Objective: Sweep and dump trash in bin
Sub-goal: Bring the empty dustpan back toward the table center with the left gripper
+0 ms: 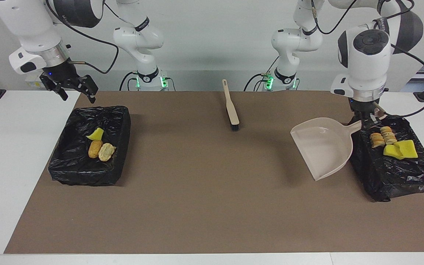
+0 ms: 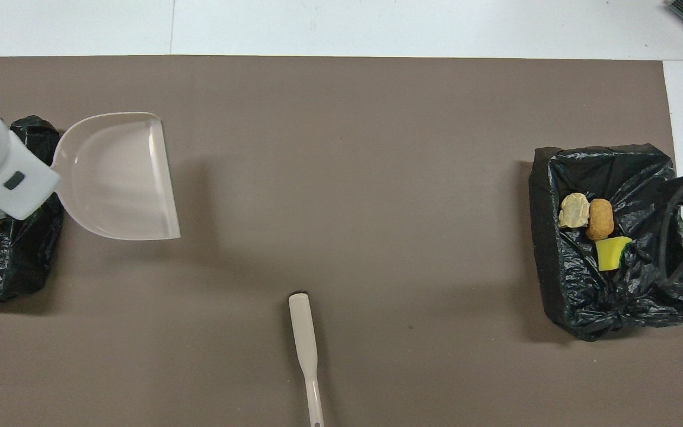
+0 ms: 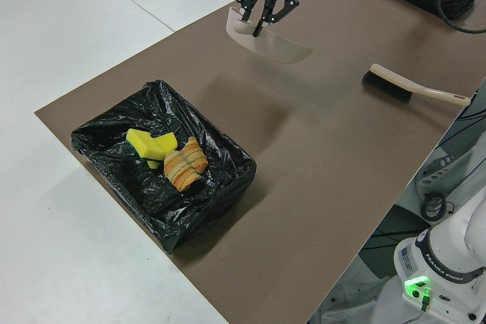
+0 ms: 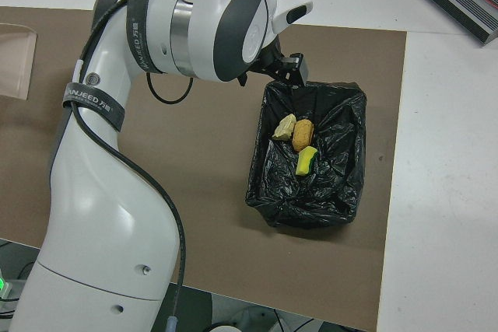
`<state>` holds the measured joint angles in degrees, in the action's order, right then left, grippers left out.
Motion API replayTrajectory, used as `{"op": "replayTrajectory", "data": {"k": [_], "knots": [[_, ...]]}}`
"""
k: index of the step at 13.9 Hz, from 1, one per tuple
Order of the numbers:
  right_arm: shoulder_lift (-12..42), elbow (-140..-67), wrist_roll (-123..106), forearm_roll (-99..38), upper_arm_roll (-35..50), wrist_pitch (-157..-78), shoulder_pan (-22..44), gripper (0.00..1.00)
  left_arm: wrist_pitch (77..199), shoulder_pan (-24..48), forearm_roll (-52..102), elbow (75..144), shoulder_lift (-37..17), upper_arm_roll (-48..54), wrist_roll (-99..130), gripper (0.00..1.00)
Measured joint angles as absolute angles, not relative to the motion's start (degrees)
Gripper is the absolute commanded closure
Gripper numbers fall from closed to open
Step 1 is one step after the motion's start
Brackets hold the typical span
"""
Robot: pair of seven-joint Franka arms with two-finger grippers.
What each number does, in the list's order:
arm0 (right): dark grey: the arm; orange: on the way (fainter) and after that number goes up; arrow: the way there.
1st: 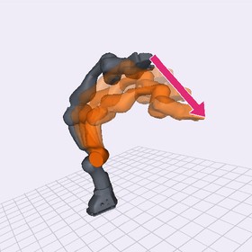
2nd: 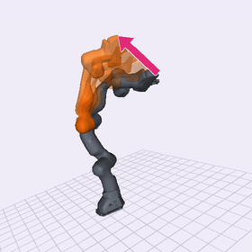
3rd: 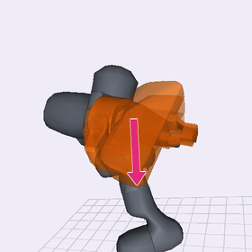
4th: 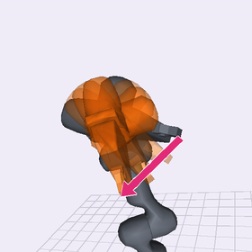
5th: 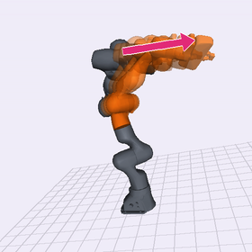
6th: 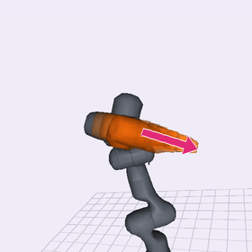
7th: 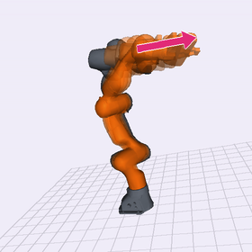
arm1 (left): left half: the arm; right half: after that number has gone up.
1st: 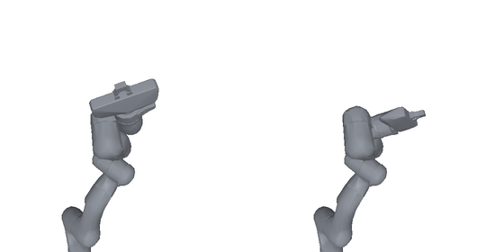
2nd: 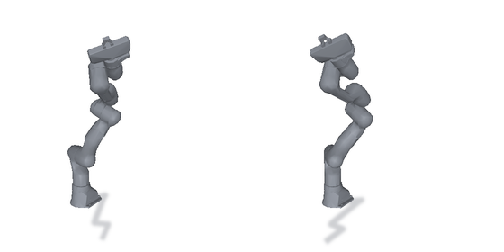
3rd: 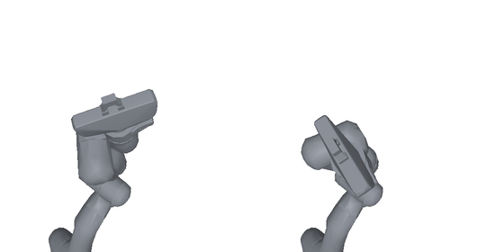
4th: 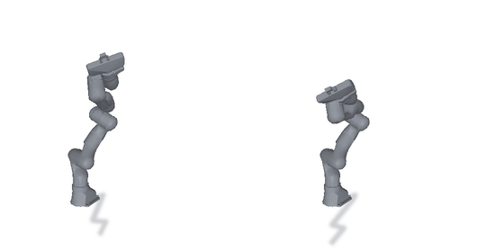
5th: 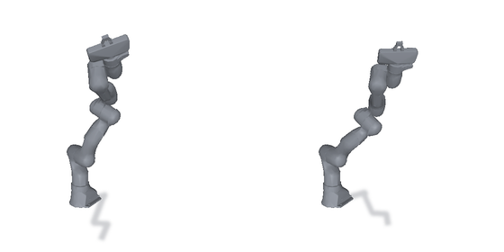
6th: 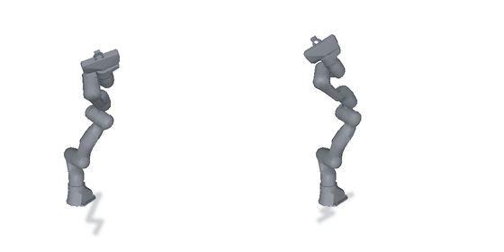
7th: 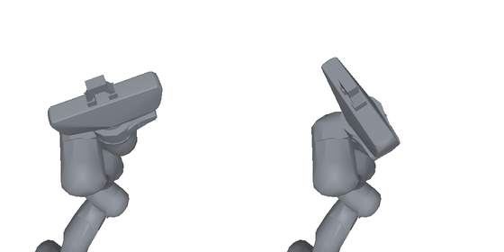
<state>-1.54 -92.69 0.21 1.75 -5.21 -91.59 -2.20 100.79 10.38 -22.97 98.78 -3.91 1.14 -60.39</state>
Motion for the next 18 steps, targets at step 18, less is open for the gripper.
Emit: {"op": "replayTrajectory", "data": {"k": [18], "knots": [[-0.99, -93.11, -6.01, 1.66, -4.62, -92.37, 2.44, 0.00, 110.44, 30.71, 0.31, 90.42, -21.68, 1.31, 22.99, 1.00]]}}
